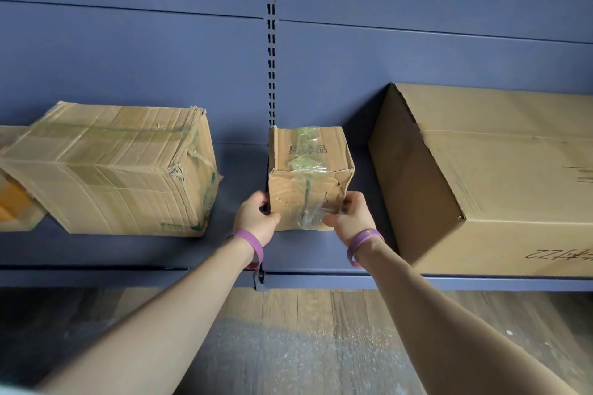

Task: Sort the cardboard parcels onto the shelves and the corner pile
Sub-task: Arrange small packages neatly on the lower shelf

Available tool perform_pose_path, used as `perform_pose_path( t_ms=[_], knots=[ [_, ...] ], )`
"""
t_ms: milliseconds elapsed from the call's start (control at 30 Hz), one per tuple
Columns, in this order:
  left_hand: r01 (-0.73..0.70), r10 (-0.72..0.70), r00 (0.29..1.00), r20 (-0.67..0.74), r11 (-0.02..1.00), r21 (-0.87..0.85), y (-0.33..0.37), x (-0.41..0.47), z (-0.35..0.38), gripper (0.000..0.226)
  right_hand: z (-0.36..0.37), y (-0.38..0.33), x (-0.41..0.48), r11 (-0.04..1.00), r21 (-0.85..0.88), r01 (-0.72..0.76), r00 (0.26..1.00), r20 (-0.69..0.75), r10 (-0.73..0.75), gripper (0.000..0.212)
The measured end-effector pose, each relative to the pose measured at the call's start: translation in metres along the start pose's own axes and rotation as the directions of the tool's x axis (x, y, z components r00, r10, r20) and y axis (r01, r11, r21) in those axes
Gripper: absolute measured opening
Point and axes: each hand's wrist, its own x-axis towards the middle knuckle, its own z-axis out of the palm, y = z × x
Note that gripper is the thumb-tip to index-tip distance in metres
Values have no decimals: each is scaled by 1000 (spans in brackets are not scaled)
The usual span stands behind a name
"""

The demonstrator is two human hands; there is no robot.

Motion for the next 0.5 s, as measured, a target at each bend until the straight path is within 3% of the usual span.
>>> perform_pose_path(
  t_ms=[233,300,367,400,500],
  knots=[
    [66,-65,998,29,996,-57,-3,1,0,26,5,-4,1,994,-61,-86,996,-29,84,50],
    [148,-146,987,61,989,-29,-5,0,0,24,5,-6,-2,980,-140,-140,990,-13,139,51],
    [202,-205,975,86,978,43,-5,-6,-4,7,4,-9,-9,959,-209,-191,981,3,196,60],
    [219,-224,970,95,974,62,-5,-8,-4,19,3,-11,-13,950,-230,-212,976,7,219,64],
    [227,-243,943,226,969,93,3,-21,-12,16,-1,-22,-28,938,-262,-228,972,0,236,68]
  ],
)
